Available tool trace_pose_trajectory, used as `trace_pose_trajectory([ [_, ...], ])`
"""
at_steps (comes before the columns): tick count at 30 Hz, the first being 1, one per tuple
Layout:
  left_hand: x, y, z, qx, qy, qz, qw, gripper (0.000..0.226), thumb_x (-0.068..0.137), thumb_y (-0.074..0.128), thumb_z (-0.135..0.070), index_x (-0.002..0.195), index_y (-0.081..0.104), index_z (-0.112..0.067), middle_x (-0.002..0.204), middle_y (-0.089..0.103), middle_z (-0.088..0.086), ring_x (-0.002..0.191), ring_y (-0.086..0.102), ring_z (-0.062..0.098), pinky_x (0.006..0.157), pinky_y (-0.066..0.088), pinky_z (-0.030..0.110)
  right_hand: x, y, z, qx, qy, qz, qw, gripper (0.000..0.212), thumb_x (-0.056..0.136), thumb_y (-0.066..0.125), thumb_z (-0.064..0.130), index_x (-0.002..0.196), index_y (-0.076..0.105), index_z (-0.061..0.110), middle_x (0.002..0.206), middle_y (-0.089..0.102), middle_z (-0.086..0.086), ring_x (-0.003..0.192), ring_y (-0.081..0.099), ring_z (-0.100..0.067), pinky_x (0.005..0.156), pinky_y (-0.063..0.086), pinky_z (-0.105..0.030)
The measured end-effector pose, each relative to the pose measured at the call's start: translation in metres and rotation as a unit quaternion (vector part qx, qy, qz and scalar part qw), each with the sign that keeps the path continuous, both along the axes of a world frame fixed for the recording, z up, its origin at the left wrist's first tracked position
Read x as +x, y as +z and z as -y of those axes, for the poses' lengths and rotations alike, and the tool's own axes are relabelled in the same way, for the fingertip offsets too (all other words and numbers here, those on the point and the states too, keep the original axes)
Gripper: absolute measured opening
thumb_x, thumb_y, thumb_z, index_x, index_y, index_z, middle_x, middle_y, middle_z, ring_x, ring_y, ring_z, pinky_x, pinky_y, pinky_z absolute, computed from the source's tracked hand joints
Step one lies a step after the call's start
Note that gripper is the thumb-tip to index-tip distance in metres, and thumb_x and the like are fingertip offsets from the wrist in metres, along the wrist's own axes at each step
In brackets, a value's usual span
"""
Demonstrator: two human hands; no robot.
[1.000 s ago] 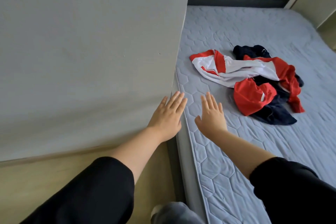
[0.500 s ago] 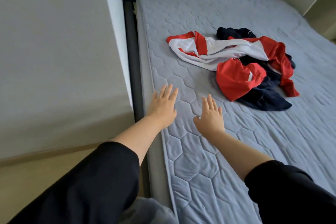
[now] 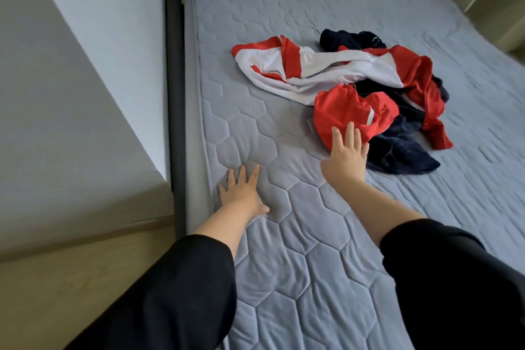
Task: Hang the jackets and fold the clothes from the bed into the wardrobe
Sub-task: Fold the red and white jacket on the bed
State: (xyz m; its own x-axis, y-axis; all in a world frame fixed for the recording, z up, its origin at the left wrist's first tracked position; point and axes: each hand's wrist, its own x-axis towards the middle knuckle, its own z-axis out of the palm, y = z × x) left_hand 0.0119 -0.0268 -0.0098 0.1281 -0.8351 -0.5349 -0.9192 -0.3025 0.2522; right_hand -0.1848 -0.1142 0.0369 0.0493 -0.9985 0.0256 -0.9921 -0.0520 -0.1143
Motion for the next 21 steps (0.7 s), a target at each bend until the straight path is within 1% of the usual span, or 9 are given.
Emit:
trace_pose_trajectory([
  [4,0.008,-0.016,0.010,0.045,-0.019,-0.021,0.999,0.110,0.079,0.066,-0.055,0.150,-0.015,-0.031,0.158,-0.021,-0.002,0.145,-0.018,0.029,0.116,0.006,0.055,-0.010,-0.008,0.036,0.031,-0.037,-0.083,0.995,0.082,0.086,0.056,0.014,0.152,0.008,0.013,0.160,-0.009,-0.008,0.147,-0.004,-0.029,0.117,0.005,-0.052],
  [8,0.007,-0.031,0.009,0.024,-0.027,-0.006,0.999,0.112,0.077,0.065,-0.059,0.149,-0.016,-0.033,0.157,-0.023,-0.001,0.145,-0.019,0.029,0.115,0.006,0.054,-0.022,-0.023,0.044,0.039,-0.043,-0.130,0.990,0.039,0.088,0.053,0.011,0.128,0.053,0.011,0.160,-0.002,-0.008,0.147,-0.002,-0.030,0.115,0.004,-0.057],
  [11,0.010,-0.040,0.008,0.005,-0.029,-0.011,1.000,0.113,0.075,0.064,-0.063,0.149,-0.017,-0.034,0.157,-0.024,-0.002,0.144,-0.019,0.029,0.115,0.005,0.054,-0.026,-0.030,0.042,0.066,-0.003,-0.092,0.994,0.024,0.089,0.056,0.016,0.111,0.063,0.013,0.158,0.013,-0.006,0.145,0.008,-0.029,0.113,0.008,-0.057],
  [13,0.013,-0.042,0.008,-0.002,-0.025,-0.030,0.999,0.112,0.074,0.064,-0.064,0.149,-0.015,-0.035,0.157,-0.023,-0.003,0.144,-0.020,0.027,0.115,0.004,0.054,-0.020,-0.032,0.033,0.091,0.047,0.001,0.995,0.011,0.089,0.058,0.018,0.098,0.061,0.013,0.137,0.045,-0.011,0.132,0.035,-0.029,0.104,0.026,-0.047],
  [14,0.015,-0.041,0.007,-0.005,-0.022,-0.042,0.999,0.111,0.074,0.064,-0.063,0.149,-0.013,-0.036,0.157,-0.022,-0.004,0.144,-0.020,0.026,0.115,0.003,0.054,-0.015,-0.030,0.025,0.104,0.064,0.061,0.991,0.005,0.089,0.059,0.017,0.089,0.056,0.014,0.115,0.056,-0.013,0.118,0.049,-0.030,0.091,0.033,-0.038],
  [15,0.016,-0.041,0.005,-0.009,-0.019,-0.052,0.998,0.108,0.075,0.063,-0.063,0.150,-0.011,-0.036,0.158,-0.021,-0.004,0.145,-0.020,0.025,0.115,0.002,0.053,-0.008,-0.027,0.014,0.110,0.075,0.110,0.985,0.011,0.089,0.059,0.016,0.083,0.049,0.014,0.096,0.057,-0.012,0.103,0.056,-0.029,0.078,0.033,-0.033],
  [17,0.016,-0.038,-0.002,-0.027,-0.002,-0.084,0.996,0.100,0.079,0.062,-0.058,0.151,-0.004,-0.035,0.159,-0.017,-0.004,0.145,-0.018,0.023,0.115,0.001,0.051,0.002,-0.019,-0.010,0.122,0.087,0.164,0.975,0.023,0.088,0.060,0.013,0.074,0.043,0.014,0.077,0.051,-0.006,0.082,0.054,-0.025,0.065,0.027,-0.029],
  [19,0.012,-0.033,-0.011,-0.063,0.056,-0.171,0.982,0.084,0.086,0.062,-0.046,0.152,0.013,-0.031,0.160,-0.008,-0.002,0.146,-0.013,0.020,0.116,-0.001,0.044,0.010,-0.014,-0.038,0.162,0.123,0.176,0.963,0.032,0.086,0.063,0.012,0.064,0.040,0.017,0.066,0.047,0.000,0.073,0.048,-0.021,0.061,0.025,-0.028],
  [21,0.002,-0.027,-0.024,-0.120,0.152,-0.314,0.929,0.059,0.092,0.060,-0.028,0.146,0.036,-0.021,0.160,0.008,0.003,0.147,0.000,0.017,0.117,0.003,0.034,0.015,-0.011,-0.068,0.230,0.180,0.144,0.945,0.026,0.085,0.065,0.014,0.067,0.046,0.015,0.067,0.049,-0.003,0.071,0.046,-0.020,0.060,0.027,-0.027],
])
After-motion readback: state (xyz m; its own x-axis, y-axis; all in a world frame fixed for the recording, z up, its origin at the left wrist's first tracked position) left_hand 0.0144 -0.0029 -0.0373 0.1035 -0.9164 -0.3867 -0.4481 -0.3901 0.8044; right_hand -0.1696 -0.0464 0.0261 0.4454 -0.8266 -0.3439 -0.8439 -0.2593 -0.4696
